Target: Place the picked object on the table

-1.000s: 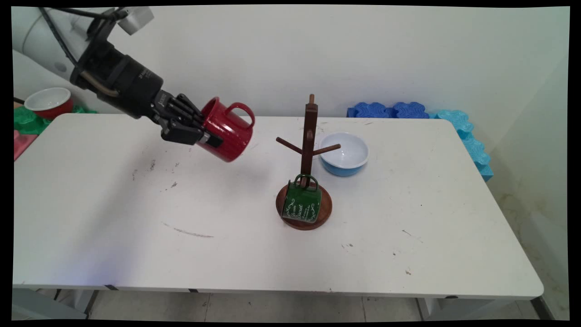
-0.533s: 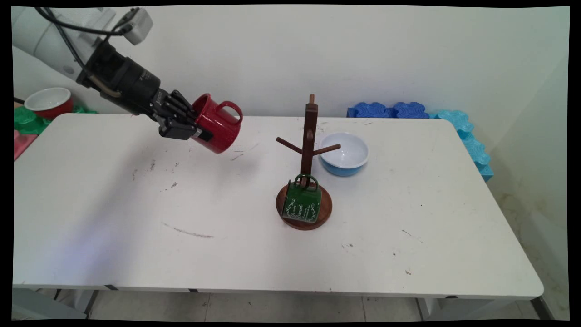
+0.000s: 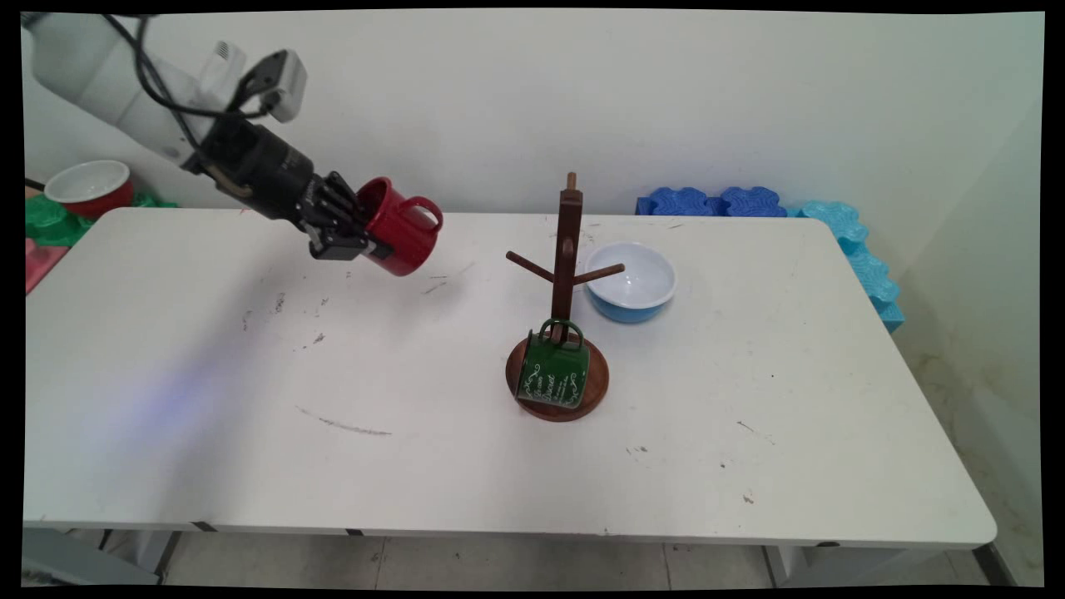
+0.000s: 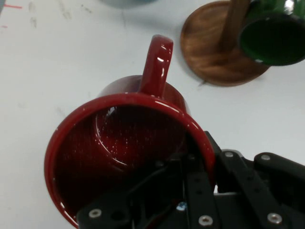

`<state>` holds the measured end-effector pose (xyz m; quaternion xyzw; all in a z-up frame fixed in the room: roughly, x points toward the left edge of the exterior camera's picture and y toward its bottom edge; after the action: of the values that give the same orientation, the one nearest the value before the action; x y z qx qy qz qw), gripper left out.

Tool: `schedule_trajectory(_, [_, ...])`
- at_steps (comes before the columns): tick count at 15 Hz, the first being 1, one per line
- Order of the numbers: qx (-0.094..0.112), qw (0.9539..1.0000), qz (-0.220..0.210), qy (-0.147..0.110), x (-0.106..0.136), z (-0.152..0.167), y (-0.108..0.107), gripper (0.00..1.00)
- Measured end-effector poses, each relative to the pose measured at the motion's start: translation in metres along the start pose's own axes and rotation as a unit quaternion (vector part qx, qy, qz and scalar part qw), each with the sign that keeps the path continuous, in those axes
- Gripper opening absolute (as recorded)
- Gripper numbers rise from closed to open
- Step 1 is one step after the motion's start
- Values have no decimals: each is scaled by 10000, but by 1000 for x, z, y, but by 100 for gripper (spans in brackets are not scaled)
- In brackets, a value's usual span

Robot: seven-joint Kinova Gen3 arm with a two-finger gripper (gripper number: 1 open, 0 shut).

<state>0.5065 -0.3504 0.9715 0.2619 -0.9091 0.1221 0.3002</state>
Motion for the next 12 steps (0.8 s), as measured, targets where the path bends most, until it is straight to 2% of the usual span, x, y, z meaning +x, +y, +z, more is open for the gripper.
schedule_trajectory(6, [265, 9987, 359, -261, -2, 42, -21, 0])
schedule_trajectory(12, [361, 9970, 479, -488, -7, 72, -30, 0])
